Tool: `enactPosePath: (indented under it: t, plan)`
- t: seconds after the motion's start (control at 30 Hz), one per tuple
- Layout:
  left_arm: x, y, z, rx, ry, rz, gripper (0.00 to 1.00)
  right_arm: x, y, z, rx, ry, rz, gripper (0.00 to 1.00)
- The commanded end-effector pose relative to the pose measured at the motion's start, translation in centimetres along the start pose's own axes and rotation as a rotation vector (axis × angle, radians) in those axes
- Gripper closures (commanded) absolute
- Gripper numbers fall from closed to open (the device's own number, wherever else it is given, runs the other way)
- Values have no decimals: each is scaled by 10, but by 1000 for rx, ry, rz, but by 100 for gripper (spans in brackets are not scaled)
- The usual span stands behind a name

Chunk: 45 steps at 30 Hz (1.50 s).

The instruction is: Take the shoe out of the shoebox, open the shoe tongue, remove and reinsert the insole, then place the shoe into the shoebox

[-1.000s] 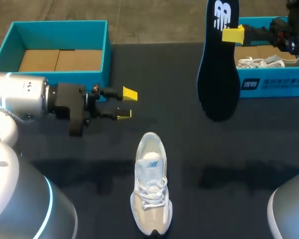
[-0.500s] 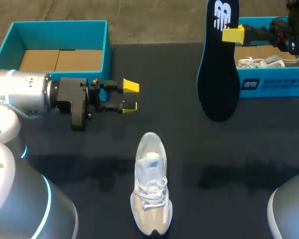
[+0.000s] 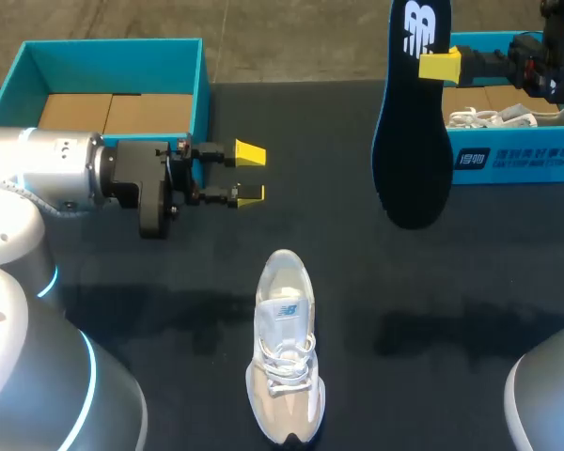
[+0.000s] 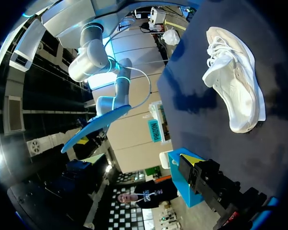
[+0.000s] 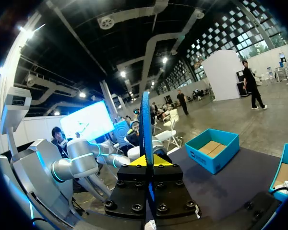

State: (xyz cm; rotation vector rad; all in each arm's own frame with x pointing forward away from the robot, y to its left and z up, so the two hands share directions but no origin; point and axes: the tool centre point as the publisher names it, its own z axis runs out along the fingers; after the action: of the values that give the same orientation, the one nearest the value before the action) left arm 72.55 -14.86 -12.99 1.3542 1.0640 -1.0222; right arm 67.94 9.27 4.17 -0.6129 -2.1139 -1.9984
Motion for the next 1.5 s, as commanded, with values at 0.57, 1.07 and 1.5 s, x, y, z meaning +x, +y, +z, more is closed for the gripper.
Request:
enactPosePath:
  t: [0.57, 1.07, 1.5]
  plan:
    - [-1, 3, -4, 9, -65, 27, 0, -36, -7, 17, 8, -6, 170, 100]
    - [1, 5, -11, -2, -74, 43, 0, -63, -5, 22, 79, -65, 363, 100]
    - [1, 5, -11, -2, -74, 43, 0, -63, -5, 22, 79, -65, 363, 100]
